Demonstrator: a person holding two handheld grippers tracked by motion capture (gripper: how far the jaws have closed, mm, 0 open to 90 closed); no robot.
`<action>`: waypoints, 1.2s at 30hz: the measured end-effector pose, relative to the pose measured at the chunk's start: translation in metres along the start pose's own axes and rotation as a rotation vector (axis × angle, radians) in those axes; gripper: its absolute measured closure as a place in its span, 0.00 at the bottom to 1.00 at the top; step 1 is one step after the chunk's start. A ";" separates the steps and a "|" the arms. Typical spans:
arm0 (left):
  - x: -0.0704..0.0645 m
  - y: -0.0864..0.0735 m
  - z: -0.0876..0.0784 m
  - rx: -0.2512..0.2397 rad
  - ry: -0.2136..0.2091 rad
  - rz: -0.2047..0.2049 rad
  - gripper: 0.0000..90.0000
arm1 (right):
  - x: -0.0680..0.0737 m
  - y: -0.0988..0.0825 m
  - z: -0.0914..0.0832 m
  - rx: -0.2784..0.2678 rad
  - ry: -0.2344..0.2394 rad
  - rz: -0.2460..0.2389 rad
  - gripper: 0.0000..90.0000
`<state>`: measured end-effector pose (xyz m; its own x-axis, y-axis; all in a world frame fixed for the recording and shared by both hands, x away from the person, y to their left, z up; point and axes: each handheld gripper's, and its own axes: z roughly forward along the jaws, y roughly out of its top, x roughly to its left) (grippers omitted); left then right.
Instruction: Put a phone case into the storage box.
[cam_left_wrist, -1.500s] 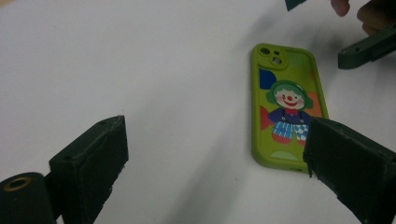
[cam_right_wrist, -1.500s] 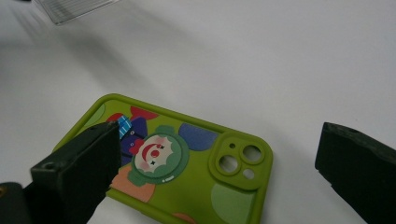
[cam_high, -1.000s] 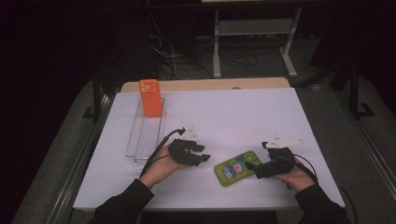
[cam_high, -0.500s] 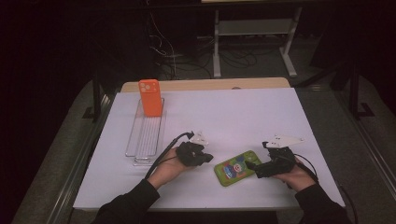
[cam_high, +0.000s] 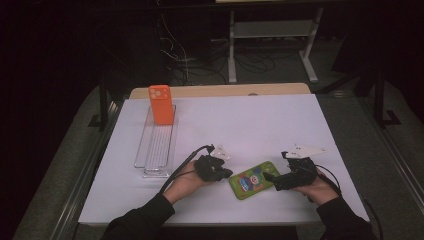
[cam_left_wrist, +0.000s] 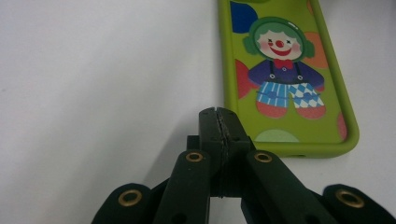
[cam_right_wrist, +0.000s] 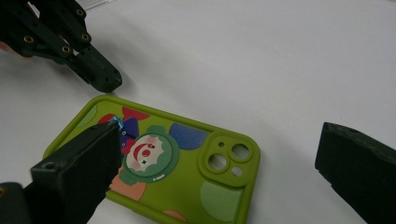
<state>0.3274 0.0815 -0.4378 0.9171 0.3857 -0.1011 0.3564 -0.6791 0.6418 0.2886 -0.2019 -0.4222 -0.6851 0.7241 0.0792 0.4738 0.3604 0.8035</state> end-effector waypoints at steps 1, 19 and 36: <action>-0.002 0.000 0.002 -0.008 -0.006 -0.012 0.99 | 0.000 0.000 0.000 0.000 0.000 0.003 0.00; -0.035 0.009 0.015 -0.001 -0.118 0.038 0.99 | -0.003 0.003 -0.003 -0.016 -0.010 -0.006 0.00; -0.056 0.039 0.052 -0.057 -0.160 0.053 0.99 | -0.011 0.009 -0.011 -0.042 -0.039 0.018 0.00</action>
<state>0.2989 0.0011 -0.4470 0.9526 0.2430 -0.1828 0.3003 -0.6578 0.6907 0.2942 -0.2127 -0.4093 -0.6542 0.7530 0.0716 0.4619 0.3228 0.8261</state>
